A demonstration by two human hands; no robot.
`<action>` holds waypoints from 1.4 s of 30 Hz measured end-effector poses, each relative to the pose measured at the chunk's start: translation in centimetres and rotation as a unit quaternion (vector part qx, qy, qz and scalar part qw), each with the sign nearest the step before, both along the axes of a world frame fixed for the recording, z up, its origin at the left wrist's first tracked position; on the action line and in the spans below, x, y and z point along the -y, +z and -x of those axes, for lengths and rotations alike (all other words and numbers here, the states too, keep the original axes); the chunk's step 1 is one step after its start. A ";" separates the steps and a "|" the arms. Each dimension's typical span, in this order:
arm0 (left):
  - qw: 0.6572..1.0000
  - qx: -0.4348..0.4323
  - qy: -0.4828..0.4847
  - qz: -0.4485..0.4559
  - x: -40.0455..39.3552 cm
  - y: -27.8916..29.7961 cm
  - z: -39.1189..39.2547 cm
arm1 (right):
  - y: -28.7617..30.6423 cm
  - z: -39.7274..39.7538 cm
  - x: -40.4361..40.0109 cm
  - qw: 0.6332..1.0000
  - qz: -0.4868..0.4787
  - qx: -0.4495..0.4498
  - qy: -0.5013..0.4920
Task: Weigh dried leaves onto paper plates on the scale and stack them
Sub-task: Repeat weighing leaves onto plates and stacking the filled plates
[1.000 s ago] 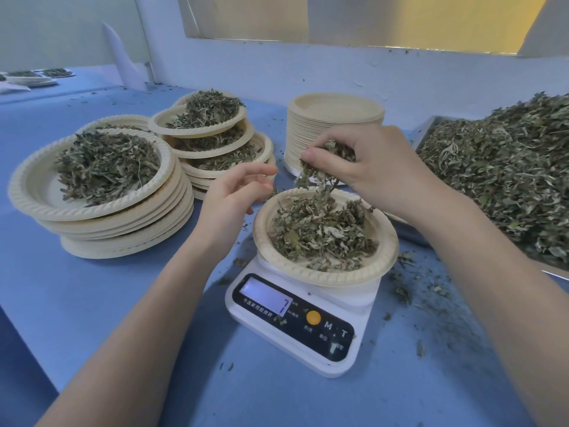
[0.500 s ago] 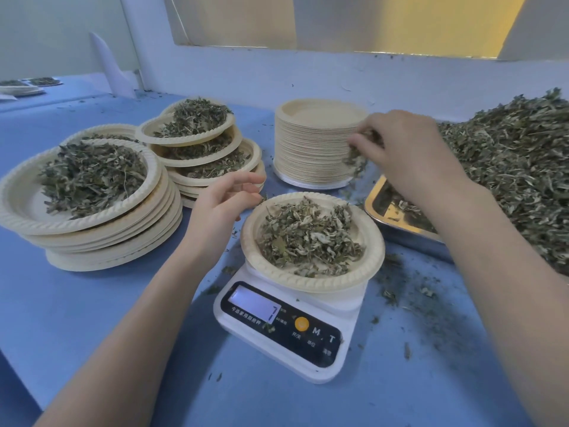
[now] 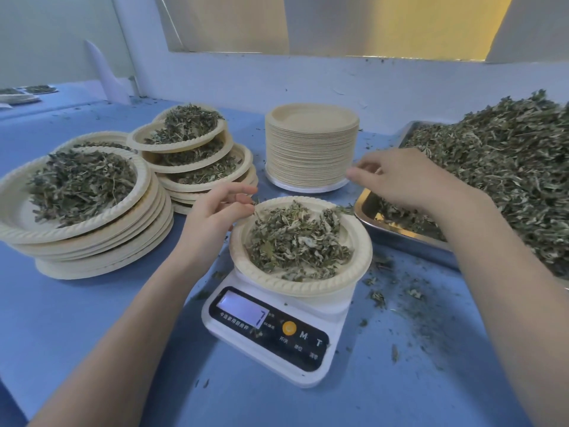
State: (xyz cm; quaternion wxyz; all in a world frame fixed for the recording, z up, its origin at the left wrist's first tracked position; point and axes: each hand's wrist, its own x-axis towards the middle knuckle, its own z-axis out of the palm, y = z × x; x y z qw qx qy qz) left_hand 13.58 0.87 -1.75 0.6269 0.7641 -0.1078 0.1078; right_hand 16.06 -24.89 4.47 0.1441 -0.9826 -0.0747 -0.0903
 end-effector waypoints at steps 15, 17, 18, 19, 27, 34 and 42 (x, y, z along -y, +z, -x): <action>0.989 -0.138 -0.031 -0.044 1.6 -0.9 1.6 | 0.1 3.0 -1.3 0.924 0.024 -0.319 0.208; 0.990 -0.135 -0.018 -0.044 1.7 -0.5 1.7 | 0.1 3.1 -1.3 0.934 0.017 -0.293 0.205; 0.991 -0.129 -0.013 -0.045 1.7 -0.2 1.7 | 0.2 3.0 -1.3 0.938 0.009 -0.278 0.208; 0.992 -0.123 -0.006 -0.040 1.5 0.3 1.6 | 0.2 3.0 -1.3 0.941 -0.002 -0.263 0.214; 0.987 -0.120 0.047 0.096 -2.1 4.3 1.8 | 2.2 1.6 -4.5 0.928 -0.069 -0.213 0.297; 0.972 -0.066 0.140 0.175 -9.8 9.8 3.2 | 7.7 -1.0 -14.2 0.920 0.010 -0.167 0.356; 0.936 -0.020 0.322 0.141 -22.7 12.0 3.8 | 11.8 -4.4 -30.5 0.885 0.090 -0.146 0.432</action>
